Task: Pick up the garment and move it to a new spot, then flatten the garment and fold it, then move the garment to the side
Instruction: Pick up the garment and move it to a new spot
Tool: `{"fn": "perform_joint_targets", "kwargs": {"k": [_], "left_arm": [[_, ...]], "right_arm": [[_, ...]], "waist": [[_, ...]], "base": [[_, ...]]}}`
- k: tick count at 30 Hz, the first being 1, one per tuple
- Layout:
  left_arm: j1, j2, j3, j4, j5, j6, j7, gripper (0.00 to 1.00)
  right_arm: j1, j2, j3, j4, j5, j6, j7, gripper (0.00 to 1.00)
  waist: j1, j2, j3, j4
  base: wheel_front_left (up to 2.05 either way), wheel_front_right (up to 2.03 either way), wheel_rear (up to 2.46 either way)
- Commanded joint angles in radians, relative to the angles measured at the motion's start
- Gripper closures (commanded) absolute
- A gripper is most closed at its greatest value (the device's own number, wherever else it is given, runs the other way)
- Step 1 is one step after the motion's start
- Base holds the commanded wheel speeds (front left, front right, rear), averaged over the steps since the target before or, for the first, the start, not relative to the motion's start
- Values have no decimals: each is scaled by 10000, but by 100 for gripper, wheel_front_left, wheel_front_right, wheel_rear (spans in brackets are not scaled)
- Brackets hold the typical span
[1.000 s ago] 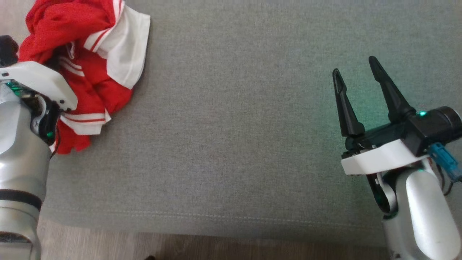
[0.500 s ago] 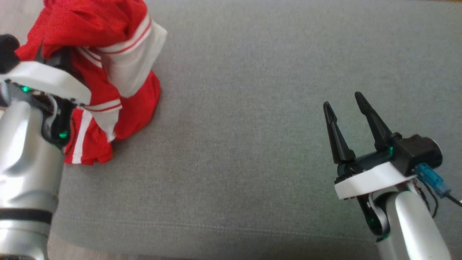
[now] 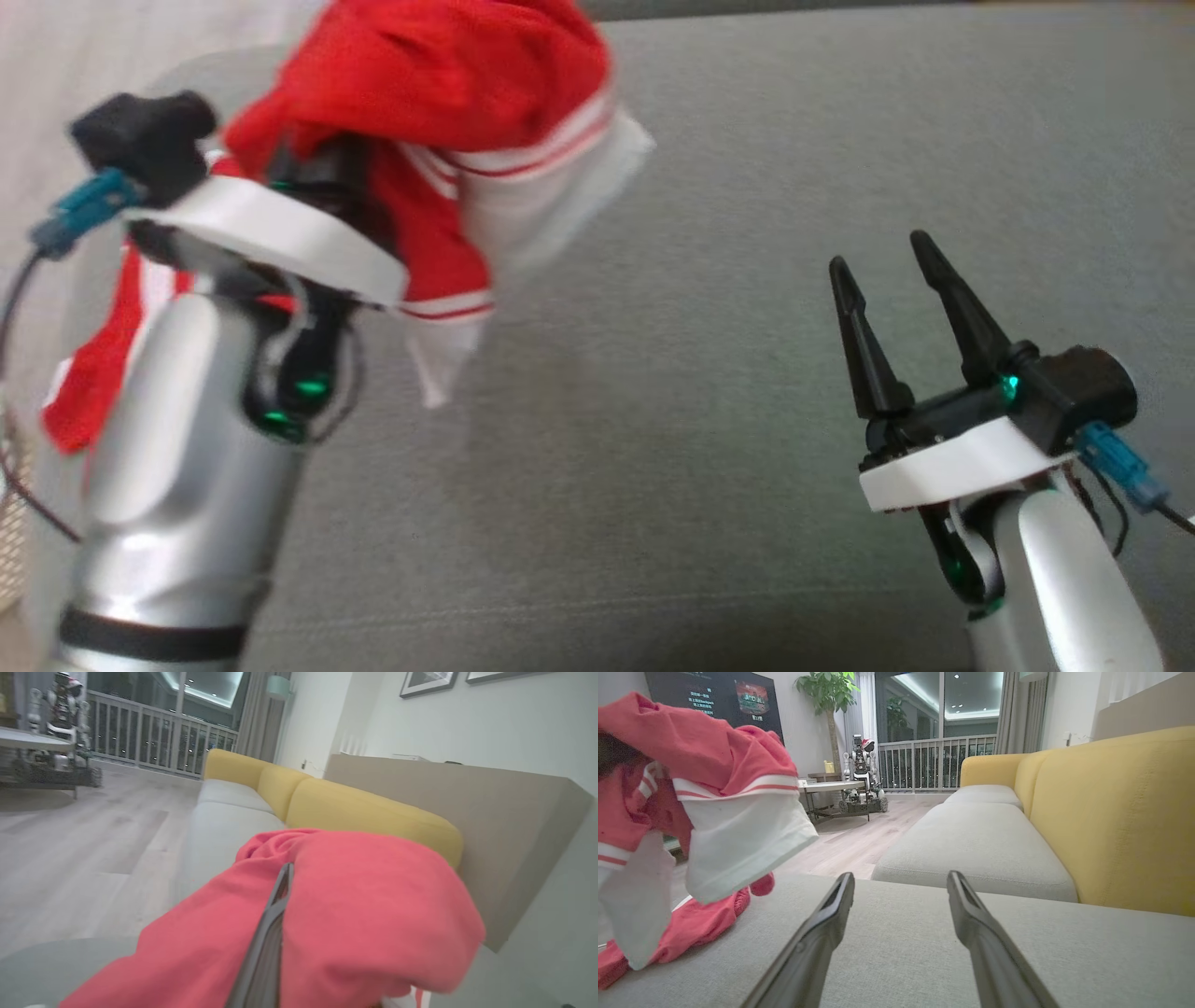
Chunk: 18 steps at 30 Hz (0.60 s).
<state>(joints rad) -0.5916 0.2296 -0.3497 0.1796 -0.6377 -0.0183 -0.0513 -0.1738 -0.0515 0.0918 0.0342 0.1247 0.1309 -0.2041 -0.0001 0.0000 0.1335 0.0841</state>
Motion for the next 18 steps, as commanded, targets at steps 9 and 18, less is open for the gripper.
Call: {"fn": "perform_joint_targets", "kwargs": {"k": [9, 18], "left_arm": [[-342, -1563, -1123, 69, -287, 222, -274, 100], [-1657, -1783, -2121, 2767, 380, 858, -1782, 100]], "right_arm": [[-1222, 13, 58, -683, -257, -2, -25, 0], [-1245, 13, -311, -772, 31, -2, -221, 0]], "waist": [[1, 0, 1059, -2129], [1, 0, 1571, -3114]], "base": [[0, 0, 0], [0, 0, 0]]}}
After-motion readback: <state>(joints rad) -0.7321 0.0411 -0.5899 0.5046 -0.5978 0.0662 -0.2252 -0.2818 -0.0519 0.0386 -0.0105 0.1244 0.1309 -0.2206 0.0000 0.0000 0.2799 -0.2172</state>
